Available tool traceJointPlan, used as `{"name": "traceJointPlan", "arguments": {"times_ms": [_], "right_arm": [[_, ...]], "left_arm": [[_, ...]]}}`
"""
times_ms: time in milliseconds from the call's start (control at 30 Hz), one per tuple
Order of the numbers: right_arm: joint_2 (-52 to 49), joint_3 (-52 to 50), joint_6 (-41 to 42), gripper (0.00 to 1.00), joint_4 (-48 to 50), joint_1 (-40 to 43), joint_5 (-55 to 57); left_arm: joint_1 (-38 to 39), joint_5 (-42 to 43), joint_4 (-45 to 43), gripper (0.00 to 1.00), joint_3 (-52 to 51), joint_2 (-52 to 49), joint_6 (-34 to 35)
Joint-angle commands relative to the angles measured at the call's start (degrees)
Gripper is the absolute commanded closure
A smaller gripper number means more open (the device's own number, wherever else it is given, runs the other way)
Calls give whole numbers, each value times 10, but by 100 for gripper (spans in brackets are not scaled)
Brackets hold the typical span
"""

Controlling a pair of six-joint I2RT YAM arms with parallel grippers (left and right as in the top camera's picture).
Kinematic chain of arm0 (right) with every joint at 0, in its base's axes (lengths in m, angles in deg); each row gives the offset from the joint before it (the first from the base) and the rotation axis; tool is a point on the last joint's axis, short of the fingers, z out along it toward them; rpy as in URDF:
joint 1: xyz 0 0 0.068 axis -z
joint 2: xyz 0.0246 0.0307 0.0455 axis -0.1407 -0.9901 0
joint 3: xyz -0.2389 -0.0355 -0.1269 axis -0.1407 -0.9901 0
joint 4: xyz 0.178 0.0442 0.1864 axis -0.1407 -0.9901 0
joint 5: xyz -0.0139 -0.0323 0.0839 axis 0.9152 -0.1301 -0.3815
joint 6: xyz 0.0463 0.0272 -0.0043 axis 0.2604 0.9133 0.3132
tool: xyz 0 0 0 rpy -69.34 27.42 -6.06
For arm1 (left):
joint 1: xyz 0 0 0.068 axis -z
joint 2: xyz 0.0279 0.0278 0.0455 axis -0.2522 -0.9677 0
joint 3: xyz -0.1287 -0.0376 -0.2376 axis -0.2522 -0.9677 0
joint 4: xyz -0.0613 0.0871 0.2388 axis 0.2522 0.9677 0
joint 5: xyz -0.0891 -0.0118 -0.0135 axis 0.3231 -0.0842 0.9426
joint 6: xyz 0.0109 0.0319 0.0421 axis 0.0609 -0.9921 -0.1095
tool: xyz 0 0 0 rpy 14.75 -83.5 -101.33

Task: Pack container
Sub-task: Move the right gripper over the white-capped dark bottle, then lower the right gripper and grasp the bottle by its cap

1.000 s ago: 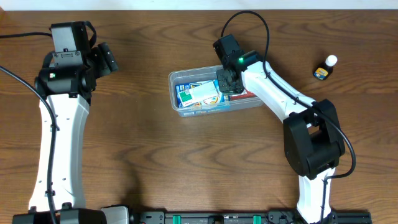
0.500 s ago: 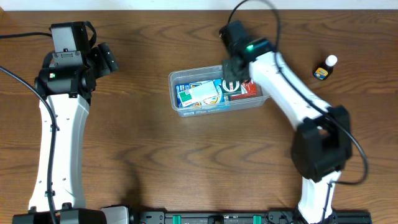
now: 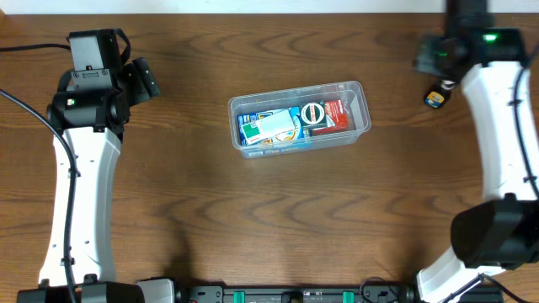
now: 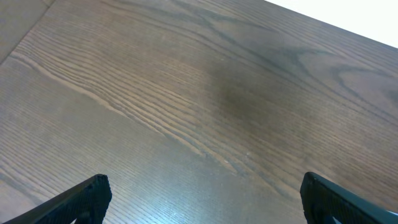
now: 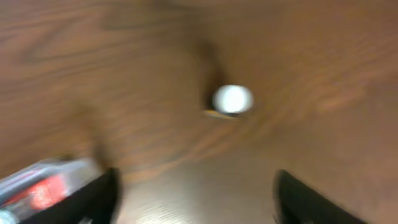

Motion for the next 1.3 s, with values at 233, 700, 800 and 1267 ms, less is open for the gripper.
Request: {"name": "traceJointPlan", "arguments": {"times_ms": [233, 700, 800, 1267], "right_arm": [[-44, -7, -53, 1, -7, 109, -76], [-125, -7, -33, 11, 56, 100, -102], [-127, -7, -6, 14, 70, 101, -104], [-156, -7, 80, 32, 92, 98, -118]], "left_arm": [[-1, -9, 2, 2, 2, 0, 7], [-1, -9, 2, 2, 2, 0, 7], [-1, -9, 2, 2, 2, 0, 7], [-1, -9, 2, 2, 2, 0, 7]]}}
